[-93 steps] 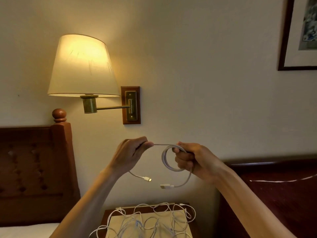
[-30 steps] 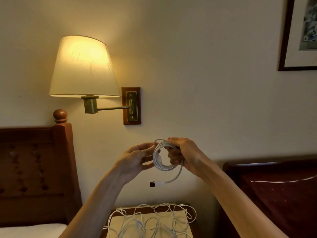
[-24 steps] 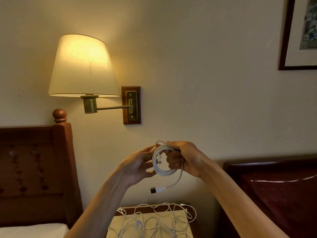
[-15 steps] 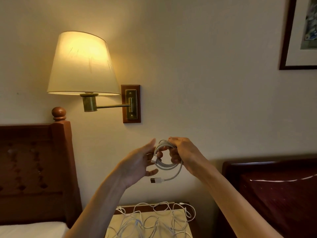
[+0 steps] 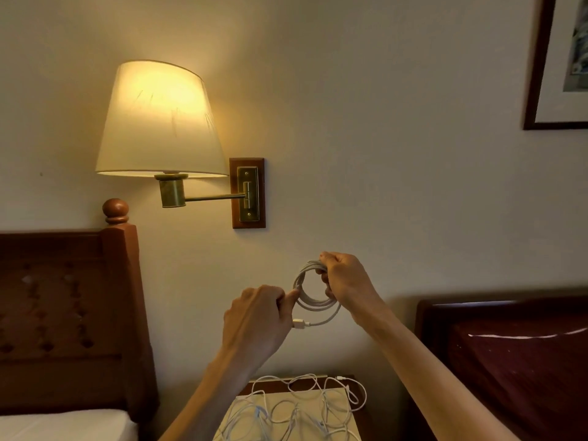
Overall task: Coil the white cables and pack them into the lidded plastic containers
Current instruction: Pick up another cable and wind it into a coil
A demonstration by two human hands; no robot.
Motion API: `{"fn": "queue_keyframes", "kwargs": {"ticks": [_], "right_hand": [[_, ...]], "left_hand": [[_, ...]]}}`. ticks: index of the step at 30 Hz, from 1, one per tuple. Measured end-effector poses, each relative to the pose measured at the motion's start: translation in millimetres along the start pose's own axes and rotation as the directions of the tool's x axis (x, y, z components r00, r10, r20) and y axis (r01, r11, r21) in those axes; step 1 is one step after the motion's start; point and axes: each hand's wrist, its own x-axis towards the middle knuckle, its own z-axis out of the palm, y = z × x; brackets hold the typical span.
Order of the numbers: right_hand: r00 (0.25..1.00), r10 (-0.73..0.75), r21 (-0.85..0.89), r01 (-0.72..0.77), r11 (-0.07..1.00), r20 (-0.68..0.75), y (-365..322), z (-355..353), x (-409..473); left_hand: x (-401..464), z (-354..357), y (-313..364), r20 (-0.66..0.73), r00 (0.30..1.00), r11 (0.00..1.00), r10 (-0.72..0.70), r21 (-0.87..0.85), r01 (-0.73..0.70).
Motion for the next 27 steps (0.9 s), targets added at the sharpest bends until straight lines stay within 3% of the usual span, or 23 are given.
{"fn": "queue_keyframes", "kwargs": {"ticks": [3, 5, 7, 10, 14, 18, 20, 22, 27], "right_hand": [[1.0, 0.013, -0.004, -0.013, 1.0, 0.022, -2, -5, 3], [0.996, 0.005, 0.018, -0.006, 1.0, 0.089, -4, -6, 2], [0.988, -0.01, 0.028, 0.006, 1.0, 0.156, -6, -4, 0], [0.978, -0.036, -0.005, 0.038, 0.999, 0.204, -7, -1, -3], [0.97, -0.08, 0.014, 0.079, 0.997, 0.229, -5, 4, -7], [0.964, -0.136, 0.003, 0.139, 0.99, 0.227, -4, 8, -9], [0.962, -0.153, -0.004, 0.158, 0.987, 0.228, -3, 10, -8], [0.958, -0.17, -0.023, 0.18, 0.983, 0.23, -2, 12, -8], [0.952, -0.241, 0.014, 0.243, 0.97, 0.19, 2, 9, -14]], "left_hand": [[-13, -2, -2, 0.016, 0.999, 0.985, 0.038, -0.171, -0.035], [-11, -3, -11, 0.105, 0.994, 0.944, -0.017, -0.325, 0.05], [-5, -5, -22, 0.185, 0.981, 0.926, -0.05, -0.36, 0.116], [3, -8, -32, 0.206, 0.978, 0.926, 0.028, -0.375, 0.053], [12, -12, -26, 0.345, 0.927, 0.77, 0.145, -0.628, 0.114], [11, -17, -14, 0.429, 0.9, 0.69, 0.075, -0.674, 0.264], [13, -16, -6, 0.439, 0.898, 0.653, 0.005, -0.682, 0.33], [16, -10, 0, 0.415, 0.909, 0.681, -0.026, -0.659, 0.321], [18, 6, 11, 0.158, 0.984, 0.759, -0.082, -0.63, 0.164]]}}
